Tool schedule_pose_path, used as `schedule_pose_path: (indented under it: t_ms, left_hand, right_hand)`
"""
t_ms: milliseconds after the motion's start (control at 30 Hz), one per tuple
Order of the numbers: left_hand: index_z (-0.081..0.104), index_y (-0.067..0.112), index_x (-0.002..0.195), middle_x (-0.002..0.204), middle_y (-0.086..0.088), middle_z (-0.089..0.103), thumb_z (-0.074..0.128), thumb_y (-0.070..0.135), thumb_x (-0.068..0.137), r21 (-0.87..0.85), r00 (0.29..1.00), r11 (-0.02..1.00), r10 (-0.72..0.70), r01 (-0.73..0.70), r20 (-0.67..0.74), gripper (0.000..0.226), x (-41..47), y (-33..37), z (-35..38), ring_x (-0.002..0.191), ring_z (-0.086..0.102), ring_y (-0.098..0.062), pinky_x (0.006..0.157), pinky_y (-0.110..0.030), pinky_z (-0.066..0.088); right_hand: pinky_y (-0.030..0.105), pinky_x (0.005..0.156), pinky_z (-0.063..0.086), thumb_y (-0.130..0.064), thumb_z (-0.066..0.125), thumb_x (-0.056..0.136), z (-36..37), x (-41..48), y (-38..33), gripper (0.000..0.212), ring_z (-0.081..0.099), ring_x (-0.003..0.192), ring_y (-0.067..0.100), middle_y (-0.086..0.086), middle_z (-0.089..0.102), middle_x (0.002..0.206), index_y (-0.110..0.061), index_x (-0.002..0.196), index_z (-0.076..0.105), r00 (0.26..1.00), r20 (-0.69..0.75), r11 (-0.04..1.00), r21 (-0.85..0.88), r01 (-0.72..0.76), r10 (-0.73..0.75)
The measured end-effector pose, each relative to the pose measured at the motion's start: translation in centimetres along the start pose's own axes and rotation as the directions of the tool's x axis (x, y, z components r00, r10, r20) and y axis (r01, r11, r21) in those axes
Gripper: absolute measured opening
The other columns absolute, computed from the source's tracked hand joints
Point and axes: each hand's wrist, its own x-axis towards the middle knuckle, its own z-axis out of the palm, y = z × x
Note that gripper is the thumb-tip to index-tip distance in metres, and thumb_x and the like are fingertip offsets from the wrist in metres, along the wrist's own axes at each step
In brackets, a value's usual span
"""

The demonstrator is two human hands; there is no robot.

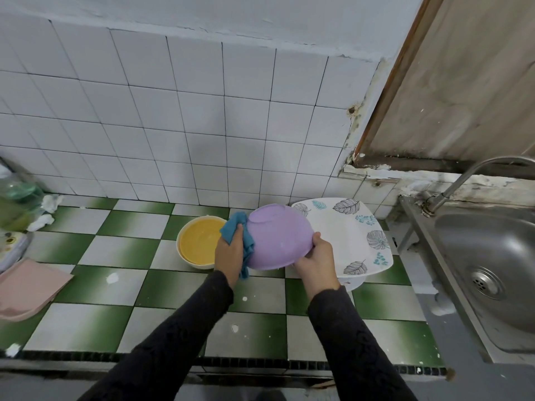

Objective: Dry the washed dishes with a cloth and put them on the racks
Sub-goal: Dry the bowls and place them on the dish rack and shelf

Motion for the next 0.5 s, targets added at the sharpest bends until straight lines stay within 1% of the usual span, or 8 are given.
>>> schedule_pose_path:
  t_ms: [33,67,133,200,267,333,433,500]
  left_hand:
    - [0.055,0.007,0.115,0.090,-0.011,0.057,0.050,0.061,0.092,0.015,0.999,0.999,0.032,-0.032,0.013,0.059,-0.7,-0.4,0.2,0.076,0.053,-0.023,0.060,-0.028,0.048]
    - [0.051,0.015,0.126,0.102,-0.008,0.059,0.052,0.068,0.087,0.044,0.995,0.995,0.085,-0.088,0.050,0.066,-1.2,-0.9,0.1,0.086,0.056,-0.023,0.067,-0.028,0.052]
    - [0.035,0.037,0.143,0.138,0.006,0.048,0.055,0.058,0.089,0.172,0.952,0.943,0.256,-0.285,0.169,0.062,-2.1,-2.0,-0.1,0.123,0.050,-0.011,0.097,-0.026,0.049]
    - [0.019,0.042,0.150,0.156,0.012,0.026,0.057,0.047,0.091,0.346,0.865,0.798,0.411,-0.494,0.287,0.070,-2.6,-2.5,-0.5,0.143,0.028,-0.008,0.112,-0.026,0.033]
    - [0.016,0.038,0.151,0.158,0.005,0.024,0.060,0.044,0.088,0.471,0.801,0.650,0.511,-0.597,0.311,0.077,-2.3,-2.4,-0.7,0.144,0.026,-0.014,0.113,-0.031,0.031]
    - [0.024,0.031,0.149,0.152,-0.007,0.037,0.068,0.031,0.084,0.530,0.756,0.558,0.584,-0.639,0.296,0.078,-1.8,-1.9,-0.8,0.137,0.037,-0.022,0.109,-0.037,0.038]
    - [0.039,0.023,0.145,0.144,-0.012,0.048,0.076,0.003,0.077,0.535,0.731,0.532,0.625,-0.656,0.275,0.080,-0.6,-0.9,-1.2,0.127,0.049,-0.029,0.100,-0.043,0.050]
    - [0.046,0.019,0.142,0.141,-0.012,0.053,0.075,-0.002,0.077,0.533,0.711,0.516,0.652,-0.671,0.263,0.075,0.3,-0.1,-1.8,0.124,0.053,-0.029,0.097,-0.040,0.052]
  right_hand:
    - [0.036,0.106,0.045,-0.026,0.048,0.103,0.5,-0.6,-0.3,0.025,0.061,0.108,0.025,0.011,0.070,0.108,-0.007,0.110,0.063,0.999,-0.001,0.998,0.046,0.049,-0.049]
    - [0.034,0.107,0.044,-0.019,0.050,0.104,0.8,-0.3,-0.8,0.018,0.062,0.109,0.021,0.007,0.074,0.104,-0.010,0.106,0.066,1.000,-0.015,0.984,0.180,0.009,-0.006]
    - [0.035,0.107,0.048,-0.016,0.056,0.102,1.8,0.0,-1.7,0.020,0.064,0.119,0.019,0.005,0.074,0.115,-0.012,0.119,0.067,0.991,0.004,0.862,0.492,-0.120,0.136]
    - [0.035,0.092,0.056,-0.011,0.057,0.101,2.2,-0.1,-2.1,0.031,0.063,0.124,0.019,0.006,0.068,0.129,-0.009,0.131,0.062,0.991,-0.006,0.841,0.530,-0.113,0.137]
    - [0.037,0.082,0.057,-0.006,0.056,0.100,2.3,0.2,-2.0,0.037,0.064,0.123,0.019,0.009,0.066,0.134,-0.007,0.137,0.058,0.989,-0.008,0.842,0.526,-0.120,0.146]
    - [0.039,0.078,0.059,-0.002,0.054,0.100,2.1,0.2,-2.0,0.039,0.067,0.114,0.023,0.012,0.065,0.134,-0.003,0.139,0.055,0.987,0.015,0.845,0.514,-0.146,0.161]
    - [0.036,0.067,0.062,0.002,0.050,0.099,1.9,0.1,-2.4,0.036,0.070,0.094,0.026,0.017,0.066,0.129,0.003,0.135,0.054,0.987,0.025,0.885,0.439,-0.156,0.161]
    - [0.026,0.049,0.058,-0.004,0.056,0.097,1.4,-0.3,-2.5,0.021,0.072,0.068,0.020,0.013,0.070,0.107,-0.002,0.118,0.058,0.978,0.028,0.938,0.277,-0.206,0.207]
